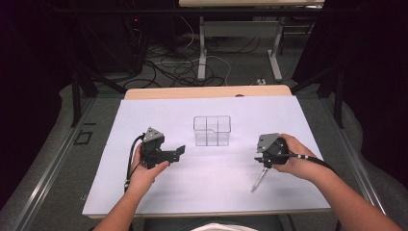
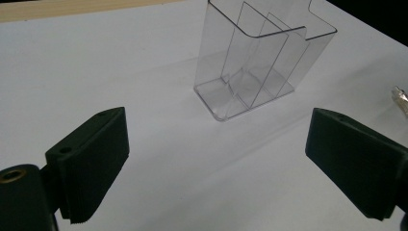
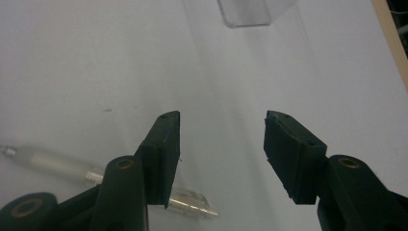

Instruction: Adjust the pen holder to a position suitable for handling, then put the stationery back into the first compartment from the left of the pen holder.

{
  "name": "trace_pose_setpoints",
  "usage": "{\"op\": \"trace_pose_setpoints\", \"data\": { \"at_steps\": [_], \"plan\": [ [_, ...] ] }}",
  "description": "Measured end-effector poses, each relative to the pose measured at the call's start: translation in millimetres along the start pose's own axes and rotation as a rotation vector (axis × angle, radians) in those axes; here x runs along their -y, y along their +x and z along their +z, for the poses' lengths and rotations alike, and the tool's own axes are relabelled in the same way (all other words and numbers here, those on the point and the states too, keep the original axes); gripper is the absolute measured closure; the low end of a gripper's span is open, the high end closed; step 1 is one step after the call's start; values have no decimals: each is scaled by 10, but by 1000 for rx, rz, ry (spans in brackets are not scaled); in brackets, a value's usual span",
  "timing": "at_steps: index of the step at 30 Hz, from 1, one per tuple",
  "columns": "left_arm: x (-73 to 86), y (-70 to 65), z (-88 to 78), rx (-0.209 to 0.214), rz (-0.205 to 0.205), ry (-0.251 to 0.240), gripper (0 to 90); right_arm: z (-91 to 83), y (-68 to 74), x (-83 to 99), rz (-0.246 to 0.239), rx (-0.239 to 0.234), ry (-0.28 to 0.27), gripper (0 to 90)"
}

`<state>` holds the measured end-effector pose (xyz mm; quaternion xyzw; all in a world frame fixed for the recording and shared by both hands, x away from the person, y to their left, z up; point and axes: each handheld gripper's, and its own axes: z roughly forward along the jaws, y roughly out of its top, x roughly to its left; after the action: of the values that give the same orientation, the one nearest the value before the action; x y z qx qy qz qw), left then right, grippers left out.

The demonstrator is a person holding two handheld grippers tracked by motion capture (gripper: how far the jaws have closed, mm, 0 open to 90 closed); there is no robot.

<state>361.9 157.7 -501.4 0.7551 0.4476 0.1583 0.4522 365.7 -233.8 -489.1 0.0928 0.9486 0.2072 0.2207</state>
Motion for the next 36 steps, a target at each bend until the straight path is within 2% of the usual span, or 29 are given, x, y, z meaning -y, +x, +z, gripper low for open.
{"op": "trace_pose_setpoints", "data": {
  "at_steps": [1,2,3,4,6,8,10,13,14,18,19,21,23,24,25,26,27,30,32,33,36],
  "plan": [
    [2,-2,3,0,-8,-2,81,4,13,-15,-26,-7,8,468],
    [1,6,3,-2,1,-3,81,10,46,-27,-40,-15,17,466],
    [1,8,2,-3,1,-2,82,14,47,-44,-112,-15,28,462],
    [2,8,0,-4,-3,2,82,15,69,-55,-148,-30,46,461],
    [2,11,-3,-3,-5,2,84,9,92,-70,-256,-55,80,468],
    [1,19,-5,0,-4,-4,84,8,94,-76,-359,-67,85,481],
    [-1,27,-15,2,-9,6,84,-3,104,-72,-429,-88,85,503],
    [-1,41,-17,-1,-8,2,84,-10,131,-57,-508,-70,62,518],
    [-1,44,-19,-1,-15,5,84,-28,134,-64,-537,-73,76,533],
    [0,61,-16,-9,-17,0,85,-64,144,-78,-590,-75,68,553],
    [0,64,-15,-10,-16,-1,85,-62,149,-72,-586,-80,64,555],
    [0,67,-16,-10,-17,-2,86,-70,148,-78,-607,-65,68,556],
    [-2,69,-13,-9,-14,-1,86,-72,150,-87,-629,-69,70,560],
    [-3,71,-12,-10,-13,0,86,-66,151,-90,-640,-77,61,566],
    [-2,67,-8,-8,-21,-1,86,-70,153,-102,-664,-85,77,578],
    [-1,68,-5,-8,-21,-1,87,-67,162,-100,-670,-90,69,580],
    [1,68,-1,-7,-22,-2,87,-69,181,-95,-665,-95,84,583],
    [1,82,-5,-11,-16,-1,87,-61,197,-97,-700,-111,86,603],
    [1,91,-10,-14,-17,0,88,-76,209,-94,-707,-116,102,634],
    [3,94,-12,-14,-24,0,88,-71,203,-92,-711,-131,78,644],
    [-1,107,-31,-14,-22,0,89,-89,208,-100,-739,-147,97,650]
  ]
}}
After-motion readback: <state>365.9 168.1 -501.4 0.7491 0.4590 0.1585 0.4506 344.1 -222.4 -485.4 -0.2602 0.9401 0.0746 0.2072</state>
